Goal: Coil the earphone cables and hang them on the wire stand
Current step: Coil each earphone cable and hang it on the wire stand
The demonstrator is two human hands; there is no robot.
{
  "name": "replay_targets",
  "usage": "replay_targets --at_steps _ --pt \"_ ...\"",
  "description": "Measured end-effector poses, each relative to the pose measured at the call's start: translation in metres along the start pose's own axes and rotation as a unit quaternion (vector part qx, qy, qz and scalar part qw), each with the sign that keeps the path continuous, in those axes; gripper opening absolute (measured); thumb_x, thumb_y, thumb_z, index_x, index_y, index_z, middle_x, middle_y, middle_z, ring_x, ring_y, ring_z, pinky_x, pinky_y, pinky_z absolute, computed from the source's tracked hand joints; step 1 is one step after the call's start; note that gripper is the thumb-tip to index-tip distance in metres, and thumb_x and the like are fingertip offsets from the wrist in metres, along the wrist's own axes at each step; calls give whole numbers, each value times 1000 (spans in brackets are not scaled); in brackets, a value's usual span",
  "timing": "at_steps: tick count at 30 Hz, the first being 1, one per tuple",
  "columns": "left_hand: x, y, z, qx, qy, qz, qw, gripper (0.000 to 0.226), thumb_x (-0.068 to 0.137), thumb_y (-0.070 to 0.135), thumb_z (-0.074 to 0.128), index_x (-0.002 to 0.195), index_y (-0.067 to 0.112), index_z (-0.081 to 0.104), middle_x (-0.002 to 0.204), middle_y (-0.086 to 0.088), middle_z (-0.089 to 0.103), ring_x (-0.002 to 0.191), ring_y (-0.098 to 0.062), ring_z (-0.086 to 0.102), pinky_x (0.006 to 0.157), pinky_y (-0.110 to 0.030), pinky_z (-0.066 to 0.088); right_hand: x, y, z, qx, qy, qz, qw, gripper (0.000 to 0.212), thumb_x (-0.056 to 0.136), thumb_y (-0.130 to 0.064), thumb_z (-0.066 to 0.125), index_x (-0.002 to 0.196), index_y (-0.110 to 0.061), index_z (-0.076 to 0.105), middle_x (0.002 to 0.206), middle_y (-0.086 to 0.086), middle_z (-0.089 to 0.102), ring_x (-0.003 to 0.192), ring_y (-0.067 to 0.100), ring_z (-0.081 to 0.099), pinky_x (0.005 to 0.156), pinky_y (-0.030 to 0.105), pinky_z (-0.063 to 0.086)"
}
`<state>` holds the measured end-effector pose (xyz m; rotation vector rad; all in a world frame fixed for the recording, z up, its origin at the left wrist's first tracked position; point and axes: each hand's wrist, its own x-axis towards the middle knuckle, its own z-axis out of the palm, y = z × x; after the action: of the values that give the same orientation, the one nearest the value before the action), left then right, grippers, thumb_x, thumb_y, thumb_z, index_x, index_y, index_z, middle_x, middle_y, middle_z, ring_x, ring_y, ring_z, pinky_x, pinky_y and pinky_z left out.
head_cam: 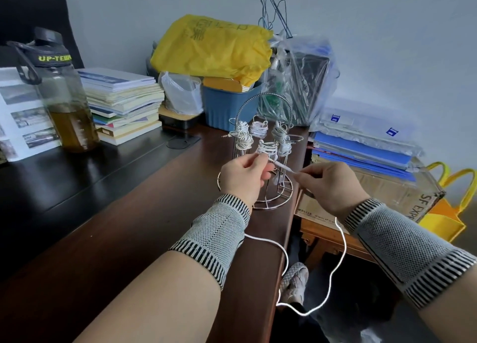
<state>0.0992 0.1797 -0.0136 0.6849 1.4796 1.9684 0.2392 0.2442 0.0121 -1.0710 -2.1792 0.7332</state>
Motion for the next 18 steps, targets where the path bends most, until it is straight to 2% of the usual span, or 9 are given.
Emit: replay_targets --at_steps 1,2,5,7,10,12,14,16,18 --pt "0 0 0 4 3 1 1000 12 92 17 64 81 20 69 63 5 71 49 2 56 49 -15 42 0 4 -2 37 5 23 999 14 87 -23 69 81 -13 75 63 6 67 57 27 58 59 37 55" --pt "1 -1 1 7 6 1 1000 13 92 18 65 80 20 68 62 6 70 49 2 56 49 -16 42 0 6 -3 72 11 40 997 14 85 -24 70 77 -12 74 63 6 67 57 29 57 57 37 55" --pt "0 1 0 7 11 -2 1000 15 91 18 66 76 22 67 60 6 70 48 1 55 49 -16 43 0 7 -5 139 11 71 988 18 81 -23 73 72 -8 73 58 2 57 51 12 44 50 24 38" --pt "0 1 0 4 12 -7 1000 15 90 19 66 76 22 67 60 6 70 48 1 55 50 -16 43 2 5 -6 138 7 84 987 19 81 -24 74 71 -8 72 60 4 55 53 12 44 51 24 38" --pt "0 0 0 4 13 -10 1000 12 90 19 67 78 21 68 59 6 69 47 1 54 49 -15 43 10 -3 -11 -7 22 76 997 25 83 -31 72 70 -9 70 64 8 63 53 14 50 56 30 48" --pt "1 0 0 0 13 -12 1000 10 90 18 67 80 20 68 58 6 68 46 2 54 47 -14 42 16 -15 -15 -122 53 28 991 26 86 -31 68 72 -9 69 62 6 64 52 15 53 56 30 50" --pt "1 0 0 -1 13 -15 1000 10 90 18 68 80 19 70 58 5 68 46 1 54 48 -15 42 20 -32 -17 -221 86 -45 971 22 87 -28 64 72 -13 66 59 0 58 53 16 52 53 27 44" --pt "1 1 -1 -2 11 -20 1000 10 89 17 68 80 20 70 59 5 68 47 1 55 49 -16 42 24 -47 -16 -290 100 -103 946 20 87 -28 61 71 -15 63 60 1 54 59 19 52 56 26 38" --pt "1 1 -1 -12 6 -29 999 9 90 17 68 81 19 70 60 5 68 48 0 55 49 -16 42 31 -60 -14 -327 95 -127 932 23 88 -29 60 73 -12 62 65 4 57 64 23 55 59 28 42"
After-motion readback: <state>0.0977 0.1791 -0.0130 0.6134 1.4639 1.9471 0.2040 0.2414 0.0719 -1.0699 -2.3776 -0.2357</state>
